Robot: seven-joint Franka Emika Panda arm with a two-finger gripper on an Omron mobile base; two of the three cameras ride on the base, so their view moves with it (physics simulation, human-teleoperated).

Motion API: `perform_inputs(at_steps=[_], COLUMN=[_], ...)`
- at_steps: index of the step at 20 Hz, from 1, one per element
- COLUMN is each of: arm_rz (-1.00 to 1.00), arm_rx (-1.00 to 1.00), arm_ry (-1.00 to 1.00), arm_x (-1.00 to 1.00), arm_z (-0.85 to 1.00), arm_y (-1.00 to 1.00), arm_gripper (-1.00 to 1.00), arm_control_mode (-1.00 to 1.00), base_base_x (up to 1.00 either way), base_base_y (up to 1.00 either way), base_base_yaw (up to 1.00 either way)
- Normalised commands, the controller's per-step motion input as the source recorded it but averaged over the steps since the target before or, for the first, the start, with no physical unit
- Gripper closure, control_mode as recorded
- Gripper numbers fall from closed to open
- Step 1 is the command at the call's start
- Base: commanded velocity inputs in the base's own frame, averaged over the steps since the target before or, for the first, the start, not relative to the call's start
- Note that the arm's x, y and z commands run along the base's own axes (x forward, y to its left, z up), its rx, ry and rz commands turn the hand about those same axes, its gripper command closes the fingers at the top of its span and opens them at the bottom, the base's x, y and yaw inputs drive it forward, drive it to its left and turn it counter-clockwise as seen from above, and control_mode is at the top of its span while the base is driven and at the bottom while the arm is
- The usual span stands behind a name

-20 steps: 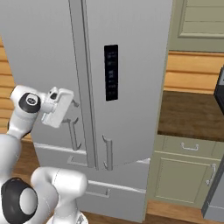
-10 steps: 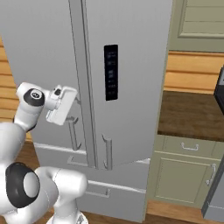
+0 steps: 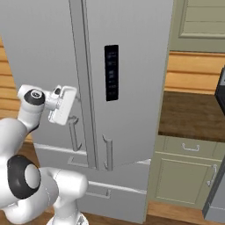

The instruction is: Take the strawberry from the fridge and place it on top of the pancake, located on the dining counter.

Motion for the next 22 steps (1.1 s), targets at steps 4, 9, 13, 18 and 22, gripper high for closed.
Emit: perform_inputs(at_steps=[4, 9, 13, 18, 22], arm_rz=[0.04, 0.01, 0.00, -0.03, -0.09], arm_rx=[-0.07, -0.02, 0.00, 0.00, 0.00], arm_ry=[0.05, 0.02, -0.01, -0.15, -0.11], arm_x=[0.47, 0.15, -0.24, -0.87, -0.72], arm_z=[0.00, 0.00, 0.00, 0.05, 0.23], arm_y=[0.00, -0.25, -0.35, -0.24, -0.49], arm_gripper=[-1.00, -1.00, -1.00, -1.00, -1.00], arm_control_mode=[-1.00, -1.00, -1.00, -1.00, -1.00], base_base_x=[0.00, 0.00, 0.00, 0.00, 0.00], base_base_y=[0.00, 0.00, 0.00, 0.00, 0.00], base_base_yaw=[0.00, 0.00, 0.00, 0.00, 0.00])
